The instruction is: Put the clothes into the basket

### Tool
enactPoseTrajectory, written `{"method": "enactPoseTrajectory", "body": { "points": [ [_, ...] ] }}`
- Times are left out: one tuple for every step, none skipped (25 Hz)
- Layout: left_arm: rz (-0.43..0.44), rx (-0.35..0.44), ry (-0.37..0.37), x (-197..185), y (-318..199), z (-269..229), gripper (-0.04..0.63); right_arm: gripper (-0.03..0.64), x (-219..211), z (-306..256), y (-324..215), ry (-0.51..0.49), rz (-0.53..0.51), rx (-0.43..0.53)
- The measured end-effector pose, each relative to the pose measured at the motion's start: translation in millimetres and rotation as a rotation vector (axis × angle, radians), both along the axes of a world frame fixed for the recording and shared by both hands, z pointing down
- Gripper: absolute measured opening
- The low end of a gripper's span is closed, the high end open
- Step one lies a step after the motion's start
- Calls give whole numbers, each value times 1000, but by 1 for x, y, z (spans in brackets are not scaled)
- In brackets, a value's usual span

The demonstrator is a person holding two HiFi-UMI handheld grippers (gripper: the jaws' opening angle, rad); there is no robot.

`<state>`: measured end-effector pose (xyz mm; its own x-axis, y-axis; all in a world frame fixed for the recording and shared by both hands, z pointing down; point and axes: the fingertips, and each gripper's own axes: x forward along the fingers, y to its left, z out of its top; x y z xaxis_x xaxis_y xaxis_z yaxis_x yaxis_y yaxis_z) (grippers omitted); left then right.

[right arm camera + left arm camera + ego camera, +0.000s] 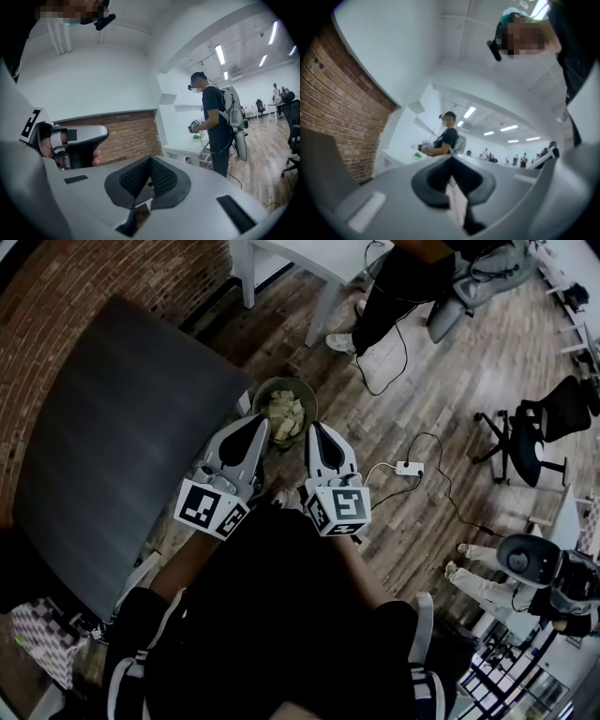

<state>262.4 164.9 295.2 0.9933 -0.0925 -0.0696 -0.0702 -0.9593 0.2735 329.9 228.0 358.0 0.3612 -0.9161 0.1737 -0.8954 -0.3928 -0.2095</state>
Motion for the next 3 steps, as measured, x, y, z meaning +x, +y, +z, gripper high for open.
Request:
{"method": "enactPoseTrajectory", "body": {
  "points": [
    [-1, 0, 4, -1, 0, -1, 2, 5, -1, 0, 0, 0, -3, -1],
    [-1, 1, 10, -2, 1, -3, 2, 5, -2, 0, 0, 1, -5, -2],
    [-1, 1, 18, -3, 1, -4, 2, 5, -2, 0, 1, 1, -6, -3]
  ]
}}
